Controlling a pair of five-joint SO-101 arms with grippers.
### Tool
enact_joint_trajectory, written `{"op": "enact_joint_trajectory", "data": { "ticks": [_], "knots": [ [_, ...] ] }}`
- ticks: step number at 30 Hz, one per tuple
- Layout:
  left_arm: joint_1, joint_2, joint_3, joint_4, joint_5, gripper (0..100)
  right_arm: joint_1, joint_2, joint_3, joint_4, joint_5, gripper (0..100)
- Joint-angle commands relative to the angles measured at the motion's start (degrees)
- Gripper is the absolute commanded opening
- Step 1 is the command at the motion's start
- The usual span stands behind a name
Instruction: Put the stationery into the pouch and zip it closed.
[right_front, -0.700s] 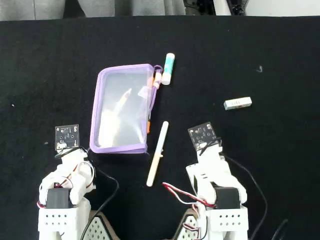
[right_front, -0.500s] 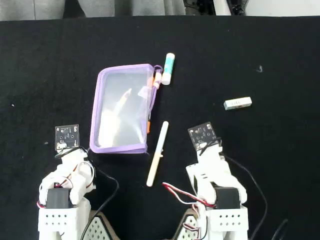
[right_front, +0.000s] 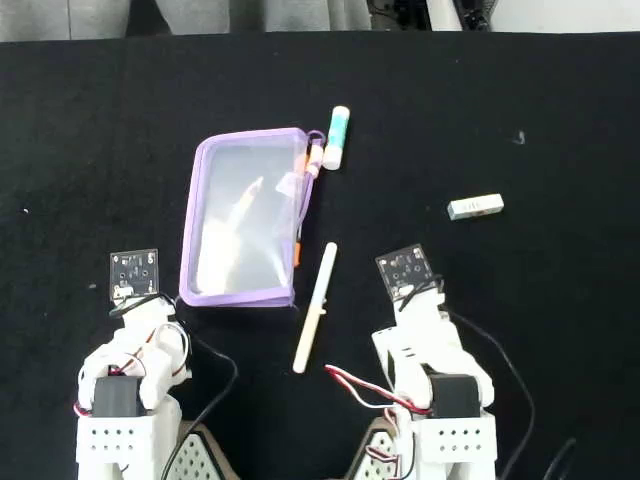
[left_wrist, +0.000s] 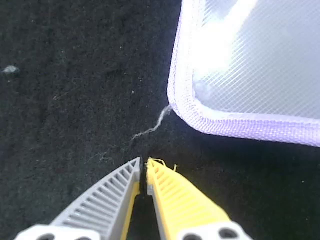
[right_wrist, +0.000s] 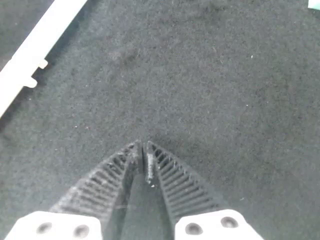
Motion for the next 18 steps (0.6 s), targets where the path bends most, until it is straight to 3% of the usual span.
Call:
{"op": "enact_joint_trajectory", "data": {
  "ticks": [1,9,13,18],
  "knots": [
    [0.0,-0.4,1.2,-0.6,0.4,3,0.9,-5.1,0.0,-4.9,0.5,1.5],
    [0.0,-0.4,1.2,-0.6,0.4,3,1.0,-4.9,-2.9,-22.2,3.7,5.0],
    [0.0,-0.4,1.2,-0.6,0.4,3,0.9,-4.8,-10.1,-19.2,-4.8,20.8],
    [0.0,-0.4,1.2,-0.6,0.4,3,0.5,-4.4,-21.3,-16.4,-11.7,19.1]
  ]
}}
